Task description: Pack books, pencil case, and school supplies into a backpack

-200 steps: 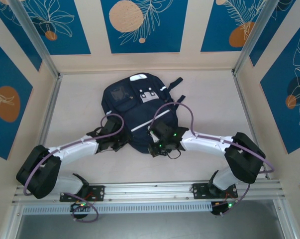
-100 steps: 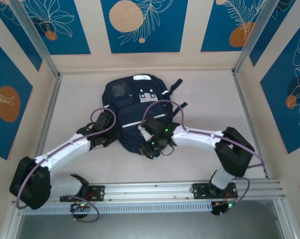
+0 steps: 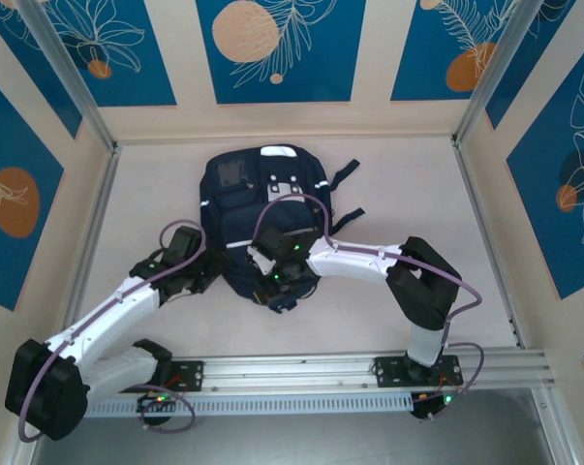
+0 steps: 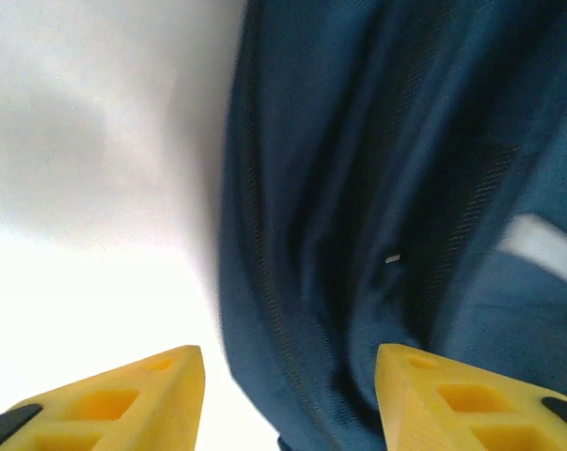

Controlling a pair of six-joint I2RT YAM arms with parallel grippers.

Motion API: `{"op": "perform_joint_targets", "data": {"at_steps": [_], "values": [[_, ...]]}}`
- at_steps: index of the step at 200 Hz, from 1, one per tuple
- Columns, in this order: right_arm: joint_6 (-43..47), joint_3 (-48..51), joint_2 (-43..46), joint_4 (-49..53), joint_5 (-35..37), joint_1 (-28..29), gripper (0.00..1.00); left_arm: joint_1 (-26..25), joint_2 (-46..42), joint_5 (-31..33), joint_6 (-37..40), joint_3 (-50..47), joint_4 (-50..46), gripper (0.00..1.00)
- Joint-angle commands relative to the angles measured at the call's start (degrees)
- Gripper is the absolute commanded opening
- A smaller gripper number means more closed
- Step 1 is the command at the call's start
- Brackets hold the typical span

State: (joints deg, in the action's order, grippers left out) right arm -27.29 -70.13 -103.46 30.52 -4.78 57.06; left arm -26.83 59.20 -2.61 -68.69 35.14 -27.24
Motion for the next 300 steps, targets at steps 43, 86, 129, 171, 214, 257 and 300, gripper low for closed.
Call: {"op": "perform_joint_targets", "data": {"at_steps": [43,86,129,171,214,257,300], "values": [[-1.1,0.6,-1.1,-0.9,-1.6,0.9,0.00,-1.4,0.6,-3.5,-5.3,-1.1,5.0,0.52],[-1.2,0.4,-1.6,-0.8,-1.6,0.9,0.00,-2.6,5.0,-4.7,-6.2,-1.4,8.3,0.41],[-1.4,0.4,-1.4,0.1,-0.9,0.9,0.00,-3.3,9.7,-3.8,-5.0,-0.9,10.7,0.20],[-1.6,3.5,0.4,0.8,0.2,0.7,0.00,-3.1,11.3,-2.9,-3.7,-1.6,11.3,0.00],[-2.2,8.5,4.3,0.0,0.9,-1.4,0.00,-2.0,9.6,-1.6,-2.5,-2.0,9.7,0.00],[-1.9,12.1,8.4,-0.3,1.3,-4.1,0.00,-0.9,7.8,-0.2,-1.0,-1.0,7.1,0.00],[-0.6,10.9,8.5,-2.4,-2.3,-2.8,0.00,1.8,7.7,-1.2,5.6,2.4,4.2,0.00]]}}
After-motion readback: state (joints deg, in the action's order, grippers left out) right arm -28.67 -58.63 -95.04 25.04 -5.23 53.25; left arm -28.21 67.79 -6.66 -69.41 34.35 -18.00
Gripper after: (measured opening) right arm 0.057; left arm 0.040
